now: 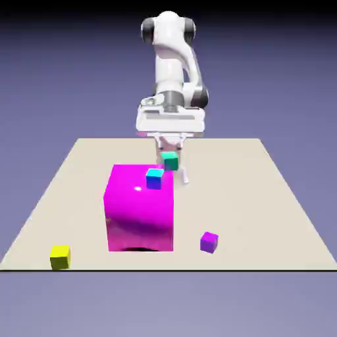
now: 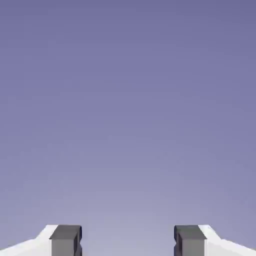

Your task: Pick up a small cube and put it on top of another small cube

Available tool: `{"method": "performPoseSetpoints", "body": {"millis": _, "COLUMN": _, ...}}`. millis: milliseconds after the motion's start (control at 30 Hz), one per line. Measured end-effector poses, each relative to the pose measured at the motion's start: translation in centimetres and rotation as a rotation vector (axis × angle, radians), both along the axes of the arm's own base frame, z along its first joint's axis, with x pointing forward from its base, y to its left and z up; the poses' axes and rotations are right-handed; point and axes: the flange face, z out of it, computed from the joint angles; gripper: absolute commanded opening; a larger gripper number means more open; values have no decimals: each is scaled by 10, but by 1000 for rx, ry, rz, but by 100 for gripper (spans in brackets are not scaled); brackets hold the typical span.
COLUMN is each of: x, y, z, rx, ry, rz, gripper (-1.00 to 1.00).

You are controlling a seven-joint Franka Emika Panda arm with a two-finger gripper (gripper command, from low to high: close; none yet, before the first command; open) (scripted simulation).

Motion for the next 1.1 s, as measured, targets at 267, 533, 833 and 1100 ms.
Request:
{"method": "performPoseSetpoints", "body": {"millis": 267, "x": 61, "y": 38, "z": -66, "rx": 64, "ry": 300, "rz": -91, "gripper": 0}}
{"method": "performPoseSetpoints", "body": {"millis": 533, "x": 103, "y": 83, "z": -147, "rx": 155, "ry": 603, "rz": -194, "gripper": 0}}
{"method": "performPoseSetpoints", "body": {"millis": 833, "x": 101, "y": 116, "z": -250, "rx": 256, "ry": 943, "rz": -413, "gripper": 0}}
{"method": "performPoseSetpoints", "body": {"millis": 1100, "x": 75, "y": 120, "z": -342, "rx": 266, "ry": 1036, "rz": -527, "gripper": 0}}
